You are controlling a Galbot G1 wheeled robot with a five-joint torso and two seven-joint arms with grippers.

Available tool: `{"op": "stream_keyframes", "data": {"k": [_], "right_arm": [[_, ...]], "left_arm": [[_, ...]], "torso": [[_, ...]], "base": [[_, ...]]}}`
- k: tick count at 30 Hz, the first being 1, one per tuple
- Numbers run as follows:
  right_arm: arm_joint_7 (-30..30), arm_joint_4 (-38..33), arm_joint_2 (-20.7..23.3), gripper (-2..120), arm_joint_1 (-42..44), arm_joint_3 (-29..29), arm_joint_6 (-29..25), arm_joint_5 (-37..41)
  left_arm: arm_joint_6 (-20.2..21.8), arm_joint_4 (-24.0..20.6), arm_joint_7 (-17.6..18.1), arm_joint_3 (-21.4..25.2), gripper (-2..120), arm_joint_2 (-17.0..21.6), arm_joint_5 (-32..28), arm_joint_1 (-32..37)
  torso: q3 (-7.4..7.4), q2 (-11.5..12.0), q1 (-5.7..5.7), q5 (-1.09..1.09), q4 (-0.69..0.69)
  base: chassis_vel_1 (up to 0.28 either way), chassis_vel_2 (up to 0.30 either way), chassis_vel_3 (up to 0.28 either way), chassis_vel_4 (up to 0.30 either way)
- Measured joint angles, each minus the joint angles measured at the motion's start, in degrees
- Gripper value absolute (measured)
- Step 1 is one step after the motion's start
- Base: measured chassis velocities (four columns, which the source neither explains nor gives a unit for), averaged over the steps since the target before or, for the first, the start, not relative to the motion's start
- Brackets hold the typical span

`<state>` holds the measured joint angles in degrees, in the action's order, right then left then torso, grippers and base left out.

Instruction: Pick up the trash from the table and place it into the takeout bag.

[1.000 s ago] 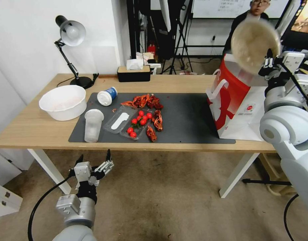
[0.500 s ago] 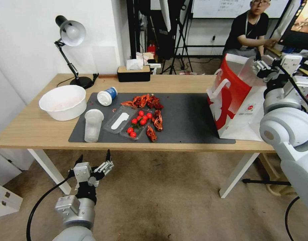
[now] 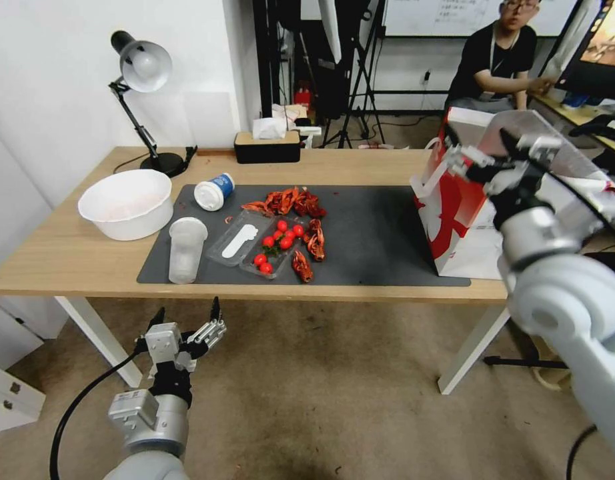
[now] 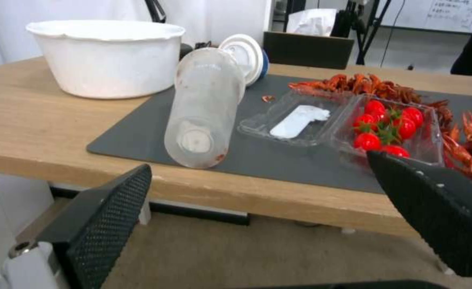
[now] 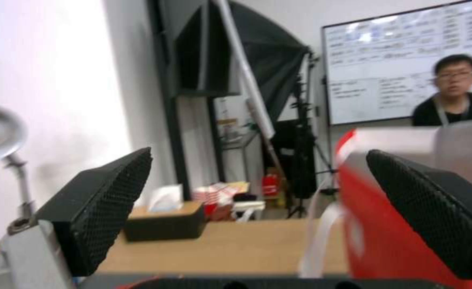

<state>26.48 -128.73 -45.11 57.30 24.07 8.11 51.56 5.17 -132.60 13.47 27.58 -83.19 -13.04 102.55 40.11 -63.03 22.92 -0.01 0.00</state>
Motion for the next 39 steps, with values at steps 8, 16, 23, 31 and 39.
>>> {"op": "stream_keyframes", "data": {"k": [8, 16, 23, 31, 39], "right_arm": [[-8.44, -2.58, -2.49, 100, 13.63, 0.87, -8.19, -7.28], [-17.55, 1.73, -9.60, 100, 31.30, 1.71, -24.99, -20.08], [-19.50, 6.22, -13.83, 100, 38.78, 1.86, -31.39, -22.42], [-19.14, 8.54, -17.15, 100, 41.71, 0.11, -33.08, -25.03], [-19.10, 9.43, -18.44, 100, 42.52, -0.96, -33.29, -26.26]], "left_arm": [[-0.24, 0.00, -0.02, 0.09, 100, 0.07, -0.20, -0.01], [-1.46, 0.70, -0.10, 0.47, 100, 0.86, -1.19, -0.81], [-1.47, 1.51, -0.11, 0.57, 100, 1.39, -2.10, -1.96], [-1.31, 2.31, -0.04, 1.08, 100, 2.16, -3.22, -3.46], [-0.87, 2.56, 0.10, 1.76, 100, 3.28, -4.46, -4.84]], "torso": [[-0.01, 0.00, -0.01, 0.01, 0.00], [-0.01, 0.00, -0.01, 0.00, 0.01], [0.00, 0.00, -0.02, 0.00, 0.01], [0.00, -0.01, -0.02, 0.00, 0.00], [0.00, 0.00, -0.01, 0.00, 0.00]], "base": [[0.000, 0.000, 0.000, 0.000], [0.000, 0.000, 0.000, 0.000], [0.000, 0.000, 0.000, 0.000], [0.000, 0.000, 0.000, 0.000], [0.000, 0.000, 0.000, 0.000]]}}
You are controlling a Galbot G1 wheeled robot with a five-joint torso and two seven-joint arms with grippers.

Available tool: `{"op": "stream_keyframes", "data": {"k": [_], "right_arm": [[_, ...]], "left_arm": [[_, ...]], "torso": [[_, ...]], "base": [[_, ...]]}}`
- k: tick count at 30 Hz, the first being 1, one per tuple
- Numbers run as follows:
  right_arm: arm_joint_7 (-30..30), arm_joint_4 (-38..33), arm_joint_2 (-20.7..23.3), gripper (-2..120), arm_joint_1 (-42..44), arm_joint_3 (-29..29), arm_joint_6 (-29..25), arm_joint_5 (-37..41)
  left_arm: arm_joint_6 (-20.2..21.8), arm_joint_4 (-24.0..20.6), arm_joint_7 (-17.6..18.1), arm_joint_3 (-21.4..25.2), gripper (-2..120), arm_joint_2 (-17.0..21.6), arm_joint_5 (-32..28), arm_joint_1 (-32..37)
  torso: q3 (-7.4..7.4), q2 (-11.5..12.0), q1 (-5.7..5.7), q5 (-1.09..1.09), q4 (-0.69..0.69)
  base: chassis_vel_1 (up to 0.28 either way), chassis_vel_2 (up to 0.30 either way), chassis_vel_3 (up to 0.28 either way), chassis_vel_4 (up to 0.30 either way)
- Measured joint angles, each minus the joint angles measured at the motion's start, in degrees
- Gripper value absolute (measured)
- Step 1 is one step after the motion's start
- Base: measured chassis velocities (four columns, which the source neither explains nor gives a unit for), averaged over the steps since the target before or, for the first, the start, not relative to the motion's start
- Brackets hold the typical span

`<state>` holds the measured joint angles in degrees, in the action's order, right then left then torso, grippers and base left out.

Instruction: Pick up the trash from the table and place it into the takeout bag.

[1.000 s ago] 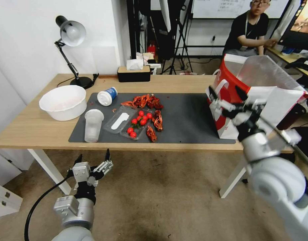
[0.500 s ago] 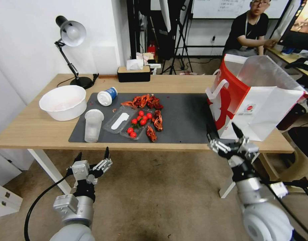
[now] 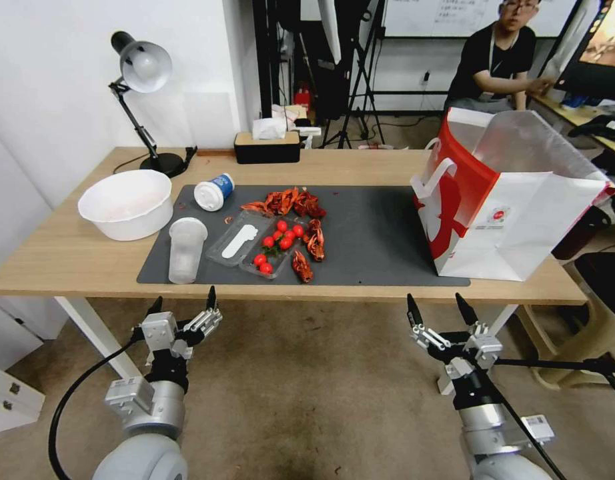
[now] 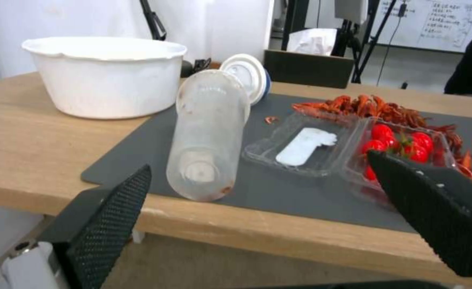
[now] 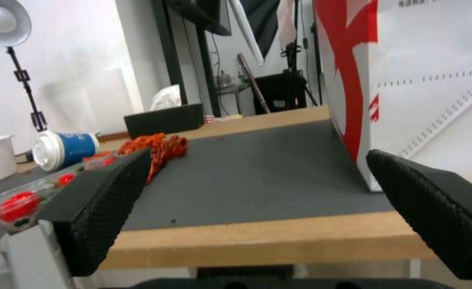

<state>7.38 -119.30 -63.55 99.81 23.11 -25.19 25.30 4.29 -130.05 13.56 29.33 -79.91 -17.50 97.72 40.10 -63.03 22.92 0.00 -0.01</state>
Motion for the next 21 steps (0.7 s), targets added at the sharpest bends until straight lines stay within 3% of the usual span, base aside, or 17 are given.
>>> {"op": "stream_keyframes", "data": {"k": [4, 12, 15, 21], "right_arm": [[0.00, 0.35, -0.41, 100, 0.53, -0.34, -0.16, -0.67], [0.16, 0.19, -0.60, 100, 1.16, -0.52, -0.17, -1.65], [0.28, 0.03, -0.56, 100, 1.35, -0.56, 0.01, -2.08], [0.42, -0.04, -0.48, 100, 1.45, -0.54, 0.33, -2.44]], "left_arm": [[0.93, 0.73, 0.58, 0.77, 100, 1.43, -1.95, -2.19], [4.01, 4.75, 1.65, 2.68, 100, 8.44, -7.00, -9.78], [7.49, 6.85, 2.41, 2.92, 100, 12.85, -10.81, -14.27], [11.47, 10.34, 2.74, 2.54, 100, 17.25, -15.40, -21.07]], "torso": [[0.00, 0.00, 0.00, -0.01, 0.00], [0.01, 0.00, 0.00, -0.01, 0.01], [0.00, 0.00, 0.00, -0.02, 0.00], [0.01, 0.00, 0.01, -0.01, 0.01]], "base": [[0.000, 0.000, 0.000, 0.000], [0.000, 0.000, 0.000, 0.000], [0.000, 0.000, 0.000, 0.000], [0.000, 0.000, 0.000, 0.000]]}}
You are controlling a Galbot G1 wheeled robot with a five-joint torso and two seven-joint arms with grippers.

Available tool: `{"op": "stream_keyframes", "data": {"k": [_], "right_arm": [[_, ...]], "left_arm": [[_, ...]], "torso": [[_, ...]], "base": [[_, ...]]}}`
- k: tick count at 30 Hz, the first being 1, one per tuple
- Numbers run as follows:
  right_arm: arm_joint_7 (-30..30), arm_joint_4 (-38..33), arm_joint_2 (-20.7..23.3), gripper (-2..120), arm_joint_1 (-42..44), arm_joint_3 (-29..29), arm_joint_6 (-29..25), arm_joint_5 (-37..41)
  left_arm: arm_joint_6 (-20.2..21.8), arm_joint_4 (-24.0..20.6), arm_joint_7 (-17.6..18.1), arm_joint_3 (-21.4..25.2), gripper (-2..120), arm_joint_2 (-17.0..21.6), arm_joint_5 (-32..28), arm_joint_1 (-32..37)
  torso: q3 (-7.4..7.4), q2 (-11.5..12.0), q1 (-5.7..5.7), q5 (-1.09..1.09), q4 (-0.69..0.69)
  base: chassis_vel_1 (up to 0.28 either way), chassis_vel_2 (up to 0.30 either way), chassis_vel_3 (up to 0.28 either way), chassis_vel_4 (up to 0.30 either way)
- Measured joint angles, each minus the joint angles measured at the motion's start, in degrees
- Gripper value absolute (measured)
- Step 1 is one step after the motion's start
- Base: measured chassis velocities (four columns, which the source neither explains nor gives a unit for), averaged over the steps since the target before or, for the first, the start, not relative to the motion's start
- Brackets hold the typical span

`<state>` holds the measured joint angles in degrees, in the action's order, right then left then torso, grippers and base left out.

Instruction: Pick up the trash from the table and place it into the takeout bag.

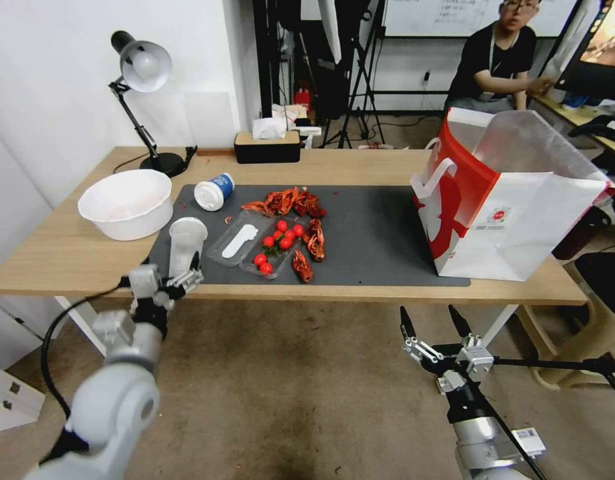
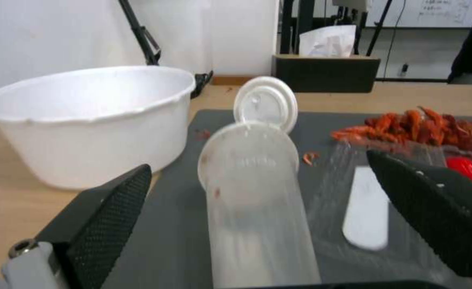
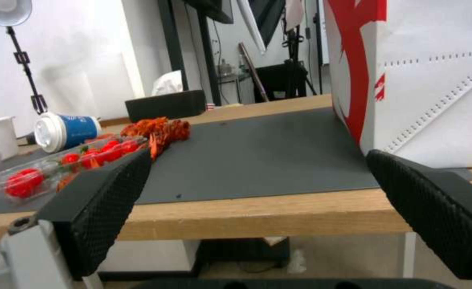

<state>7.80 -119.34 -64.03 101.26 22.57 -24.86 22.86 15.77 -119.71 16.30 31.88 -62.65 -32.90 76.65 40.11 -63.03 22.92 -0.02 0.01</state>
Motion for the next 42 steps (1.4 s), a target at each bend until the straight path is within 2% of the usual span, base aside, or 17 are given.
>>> {"op": "stream_keyframes", "data": {"k": [5, 7, 10, 13, 20, 28, 29, 30, 33, 34, 37, 38, 39, 42], "right_arm": [[0.08, 0.15, 0.13, 100, -0.10, -0.02, 0.47, -0.31], [0.09, 0.25, 0.14, 100, -0.19, -0.08, 0.55, -0.34], [0.20, 0.51, 0.15, 100, -0.29, -0.16, 0.67, -0.54], [0.26, 0.65, 0.16, 100, -0.31, -0.15, 0.72, -0.68], [0.82, 1.60, 0.20, 100, -0.59, -0.18, 0.81, -1.11], [1.06, 1.83, 0.20, 100, -0.87, -0.30, 0.86, -1.18], [1.15, 1.89, 0.23, 100, -0.93, -0.30, 0.86, -1.18], [1.15, 1.89, 0.23, 100, -0.93, -0.30, 0.86, -1.18], [1.28, 2.11, 0.26, 100, -1.02, -0.29, 0.87, -1.18], [1.28, 2.11, 0.26, 100, -1.02, -0.29, 0.87, -1.18], [1.32, 2.19, 0.27, 100, -1.14, -0.41, 0.88, -1.19], [1.34, 2.33, 0.23, 100, -1.22, -0.53, 0.90, -1.22], [1.34, 2.33, 0.23, 100, -1.22, -0.53, 0.90, -1.22], [1.37, 2.60, 0.14, 100, -1.31, -0.76, 0.91, -1.32]], "left_arm": [[4.19, 1.67, 0.75, -0.73, 100, 2.74, -4.19, -4.62], [5.06, 1.83, 0.94, -0.80, 100, 2.91, -5.06, -5.02], [9.08, 2.34, 1.60, -0.93, 100, 3.20, -9.43, -6.27], [10.46, 2.56, 1.78, -0.97, 100, 3.31, -10.96, -6.68], [17.49, 5.14, 1.99, -1.59, 100, 4.14, -16.83, -9.64], [20.92, 6.53, 2.72, -1.79, 99, 4.52, -19.57, -10.86], [21.16, 6.68, 3.26, -1.75, 94, 4.53, -19.89, -10.94], [21.16, 6.68, 3.26, -1.75, 94, 4.53, -19.89, -10.94], [21.43, 6.86, 4.58, -1.58, 80, 4.53, -20.75, -10.88], [21.43, 6.86, 4.58, -1.58, 80, 4.53, -20.75, -10.88], [21.45, 6.86, 5.04, -1.44, 68, 4.58, -22.13, -10.67], [21.32, 6.70, 5.06, -1.32, 60, 4.59, -22.53, -10.52], [21.32, 6.70, 5.06, -1.32, 60, 4.59, -22.53, -10.52], [20.30, 5.47, 5.04, -0.94, 47, 4.58, -23.47, -10.33]], "torso": [[0.00, 0.00, 0.00, 0.02, 0.00], [0.00, 0.00, 0.00, 0.02, -0.01], [0.00, 0.00, 0.00, 0.01, -0.01], [0.00, 0.00, 0.00, 0.01, -0.01], [0.00, 0.00, 0.00, 0.01, 0.00], [0.00, 0.00, 0.00, 0.01, 0.00], [0.00, 0.00, 0.00, 0.02, 0.00], [0.00, 0.00, 0.00, 0.02, 0.00], [-0.01, 0.00, 0.00, 0.02, -0.01], [-0.01, 0.00, 0.00, 0.02, -0.01], [-0.01, 0.00, 0.00, 0.01, -0.01], [-0.01, 0.00, 0.00, 0.01, 0.00], [-0.01, 0.00, 0.00, 0.01, 0.00], [-0.01, 0.00, 0.00, 0.02, 0.00]], "base": [[0.000, 0.000, 0.000, 0.000], [0.000, 0.000, 0.000, 0.000], [0.000, 0.000, 0.000, 0.000], [0.000, 0.000, 0.000, 0.000], [0.000, 0.000, 0.000, 0.000], [0.000, 0.000, 0.000, 0.000], [0.000, 0.000, 0.000, 0.000], [0.000, 0.000, 0.000, 0.000], [0.000, 0.000, 0.000, 0.000], [0.000, 0.000, 0.000, 0.000], [0.000, 0.000, 0.000, 0.000], [0.000, 0.000, 0.000, 0.000], [0.000, 0.000, 0.000, 0.000], [0.000, 0.000, 0.000, 0.000]]}}
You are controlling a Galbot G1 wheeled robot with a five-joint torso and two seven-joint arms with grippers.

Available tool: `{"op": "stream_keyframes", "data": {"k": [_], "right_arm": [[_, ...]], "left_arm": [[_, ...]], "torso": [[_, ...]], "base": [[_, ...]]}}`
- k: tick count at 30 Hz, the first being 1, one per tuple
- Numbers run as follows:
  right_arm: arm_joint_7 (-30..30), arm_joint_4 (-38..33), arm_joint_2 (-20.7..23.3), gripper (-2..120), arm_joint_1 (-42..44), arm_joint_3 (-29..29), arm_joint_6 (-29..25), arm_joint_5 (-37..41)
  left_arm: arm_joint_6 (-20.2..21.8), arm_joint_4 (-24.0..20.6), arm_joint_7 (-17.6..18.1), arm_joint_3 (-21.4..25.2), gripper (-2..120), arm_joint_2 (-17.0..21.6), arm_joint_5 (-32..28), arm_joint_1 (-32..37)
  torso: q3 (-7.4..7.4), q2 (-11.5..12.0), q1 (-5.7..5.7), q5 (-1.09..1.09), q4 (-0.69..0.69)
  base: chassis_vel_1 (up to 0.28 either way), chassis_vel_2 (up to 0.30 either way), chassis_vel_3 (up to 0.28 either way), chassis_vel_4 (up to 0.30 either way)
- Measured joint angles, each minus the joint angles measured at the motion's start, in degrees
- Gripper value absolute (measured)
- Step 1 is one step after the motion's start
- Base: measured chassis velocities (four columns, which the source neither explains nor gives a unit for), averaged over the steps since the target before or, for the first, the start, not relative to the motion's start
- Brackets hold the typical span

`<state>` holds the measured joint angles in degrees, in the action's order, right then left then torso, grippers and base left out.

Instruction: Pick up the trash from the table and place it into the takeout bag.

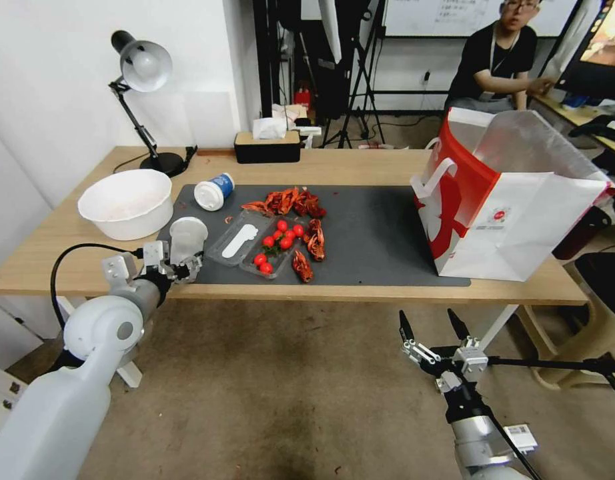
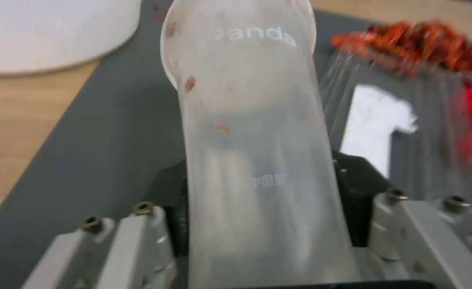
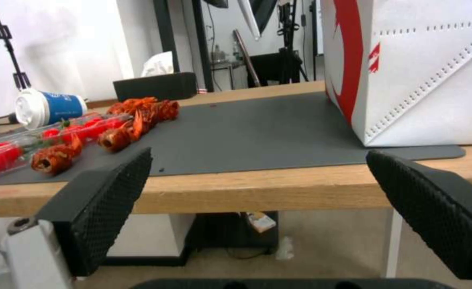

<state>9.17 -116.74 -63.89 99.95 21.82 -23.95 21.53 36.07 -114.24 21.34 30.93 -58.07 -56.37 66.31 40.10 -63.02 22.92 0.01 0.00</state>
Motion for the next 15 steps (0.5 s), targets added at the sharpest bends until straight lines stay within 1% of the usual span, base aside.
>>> {"op": "stream_keyframes", "data": {"k": [1, 5, 6, 8, 9, 11, 12, 15], "right_arm": [[0.00, 0.00, 0.00, 100, 0.00, 0.00, 0.00, 0.00], [0.05, -0.10, 0.00, 100, 0.01, -0.07, 0.11, -0.03], [0.05, -0.10, 0.00, 100, 0.01, -0.07, 0.11, -0.03], [0.08, -0.30, 0.05, 100, 0.02, -0.07, 0.20, -0.03], [0.08, -0.30, 0.05, 100, 0.02, -0.07, 0.20, -0.03], [0.10, -0.60, 0.08, 100, -0.01, -0.06, 0.37, -0.03], [0.10, -0.60, 0.08, 100, -0.01, -0.06, 0.37, -0.03], [0.10, -0.71, -0.04, 100, -0.02, -0.12, 0.48, -0.11]], "left_arm": [[0.00, 0.00, 0.00, 0.00, 47, 0.00, 0.00, 0.00], [-1.91, -2.04, 0.18, 0.45, 34, 0.57, -1.47, -0.48], [-1.91, -2.04, 0.18, 0.45, 34, 0.57, -1.47, -0.48], [-3.27, -3.75, 0.17, 0.55, 29, 1.48, -4.06, -1.23], [-3.27, -3.75, 0.17, 0.55, 29, 1.48, -4.06, -1.23], [-5.02, -6.30, 0.06, 0.17, 23, 3.11, -7.89, -2.99], [-5.02, -6.30, 0.06, 0.17, 23, 3.11, -7.89, -2.99], [-5.42, -9.23, 0.14, -1.91, 13, 5.28, -12.85, -6.97]], "torso": [[0.00, 0.00, 0.00, 0.00, 0.00], [0.00, 0.00, 0.00, -0.01, 0.00], [0.00, 0.00, 0.00, -0.01, 0.00], [0.00, 0.00, 0.00, -0.01, -0.01], [0.00, 0.00, 0.00, -0.01, -0.01], [0.00, 0.00, 0.00, 0.00, 0.00], [0.00, 0.00, 0.00, 0.00, 0.00], [0.00, 0.00, 0.00, 0.00, -0.01]], "base": [[0.000, 0.000, 0.000, 0.000], [0.000, 0.000, 0.000, 0.000], [0.000, 0.000, 0.000, 0.000], [0.000, 0.000, 0.000, 0.000], [0.000, 0.000, 0.000, 0.000], [0.000, 0.000, 0.000, 0.000], [0.000, 0.000, 0.000, 0.000], [0.000, 0.000, 0.000, 0.000]]}}
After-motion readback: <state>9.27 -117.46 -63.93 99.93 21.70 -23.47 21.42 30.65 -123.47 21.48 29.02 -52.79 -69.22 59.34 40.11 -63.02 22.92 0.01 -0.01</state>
